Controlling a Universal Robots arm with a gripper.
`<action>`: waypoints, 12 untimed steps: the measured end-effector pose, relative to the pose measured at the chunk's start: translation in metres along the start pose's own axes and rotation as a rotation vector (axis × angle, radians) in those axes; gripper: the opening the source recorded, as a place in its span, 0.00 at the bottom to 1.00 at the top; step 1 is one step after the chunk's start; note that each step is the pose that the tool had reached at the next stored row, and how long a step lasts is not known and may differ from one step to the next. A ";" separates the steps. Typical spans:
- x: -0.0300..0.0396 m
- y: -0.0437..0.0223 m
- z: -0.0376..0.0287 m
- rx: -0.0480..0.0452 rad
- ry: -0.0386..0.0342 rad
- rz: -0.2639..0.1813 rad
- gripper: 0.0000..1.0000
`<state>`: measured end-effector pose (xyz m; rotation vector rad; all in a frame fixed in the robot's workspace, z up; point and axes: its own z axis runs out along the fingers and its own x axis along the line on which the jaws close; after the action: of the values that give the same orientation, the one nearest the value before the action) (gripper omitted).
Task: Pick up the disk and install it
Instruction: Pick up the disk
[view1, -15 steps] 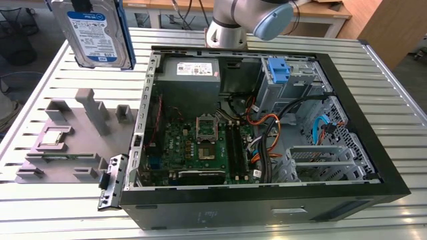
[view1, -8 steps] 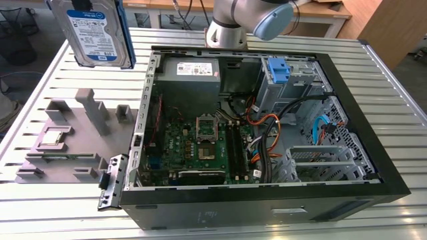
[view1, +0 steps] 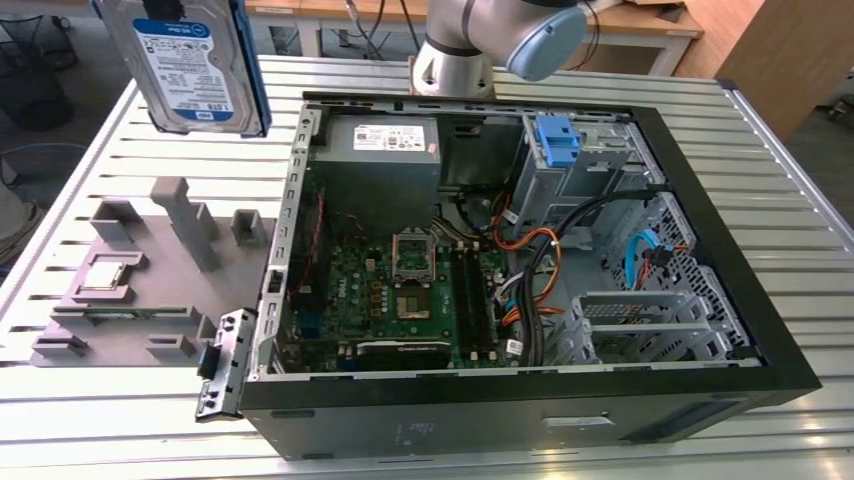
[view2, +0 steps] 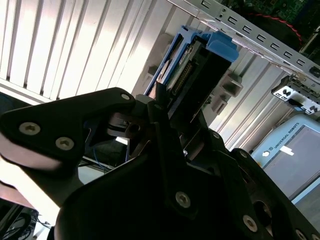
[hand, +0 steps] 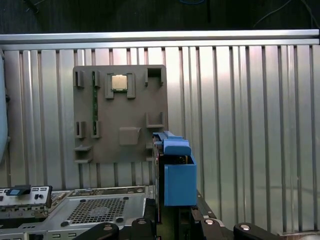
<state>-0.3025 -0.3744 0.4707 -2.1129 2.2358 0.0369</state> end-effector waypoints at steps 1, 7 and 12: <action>-0.0001 0.0000 -0.0011 0.0001 0.0000 0.000 0.35; -0.0003 -0.0014 -0.0034 -0.0001 0.0000 0.000 0.35; -0.0008 -0.0098 -0.0030 0.0001 -0.0001 0.000 0.35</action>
<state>-0.2928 -0.3744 0.4740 -2.1128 2.2358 0.0369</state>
